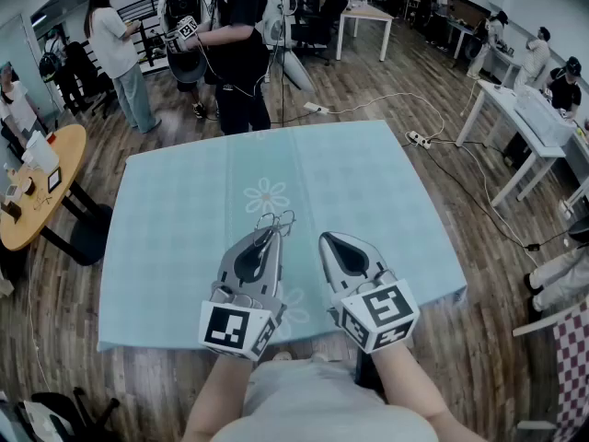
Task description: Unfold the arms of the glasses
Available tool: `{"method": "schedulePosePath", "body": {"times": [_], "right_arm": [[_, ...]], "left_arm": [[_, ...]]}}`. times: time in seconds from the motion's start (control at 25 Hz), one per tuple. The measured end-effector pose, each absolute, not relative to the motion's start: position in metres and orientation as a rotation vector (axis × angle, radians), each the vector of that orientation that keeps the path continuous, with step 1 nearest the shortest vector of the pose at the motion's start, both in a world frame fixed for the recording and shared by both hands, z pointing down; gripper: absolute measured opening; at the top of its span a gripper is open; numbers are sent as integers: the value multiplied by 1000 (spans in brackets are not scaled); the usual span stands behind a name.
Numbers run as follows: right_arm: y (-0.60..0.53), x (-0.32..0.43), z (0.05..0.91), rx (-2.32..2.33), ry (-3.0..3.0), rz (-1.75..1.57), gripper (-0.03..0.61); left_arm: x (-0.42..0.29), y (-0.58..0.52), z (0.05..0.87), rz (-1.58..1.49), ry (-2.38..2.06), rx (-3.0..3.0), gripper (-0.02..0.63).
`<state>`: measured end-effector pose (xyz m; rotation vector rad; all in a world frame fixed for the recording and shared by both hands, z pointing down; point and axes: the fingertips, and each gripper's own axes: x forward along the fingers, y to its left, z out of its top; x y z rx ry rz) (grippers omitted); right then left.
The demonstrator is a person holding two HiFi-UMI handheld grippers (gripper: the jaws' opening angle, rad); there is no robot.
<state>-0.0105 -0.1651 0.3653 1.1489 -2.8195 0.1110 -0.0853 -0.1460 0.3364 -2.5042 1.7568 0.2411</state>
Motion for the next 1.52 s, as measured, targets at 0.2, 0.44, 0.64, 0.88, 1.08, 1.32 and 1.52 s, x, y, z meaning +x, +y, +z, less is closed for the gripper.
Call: {"method": "schedulePosePath", "body": {"times": [0.2, 0.44, 0.64, 0.88, 1.08, 1.32, 1.52], "right_arm": [[-168, -3, 362, 1141, -2822, 110, 6], [-164, -2, 358, 1152, -2835, 116, 7], [-160, 2, 342, 1163, -2905, 108, 8], [-160, 6, 331, 1158, -2933, 90, 8], [-162, 2, 329, 1149, -2936, 83, 9], [-151, -13, 324, 1002, -3008, 102, 213], [-139, -27, 309, 900, -3068, 82, 272]], "left_arm": [[-75, -149, 332, 273, 1742, -2521, 6], [-73, -145, 331, 302, 1717, -2536, 6], [-72, -144, 327, 354, 1709, -2553, 6], [-67, -146, 327, 405, 1695, -2589, 6], [-74, -149, 327, 460, 1698, -2616, 6], [-81, -150, 330, 460, 1716, -2611, 6], [-82, -150, 331, 457, 1716, -2611, 6]]}}
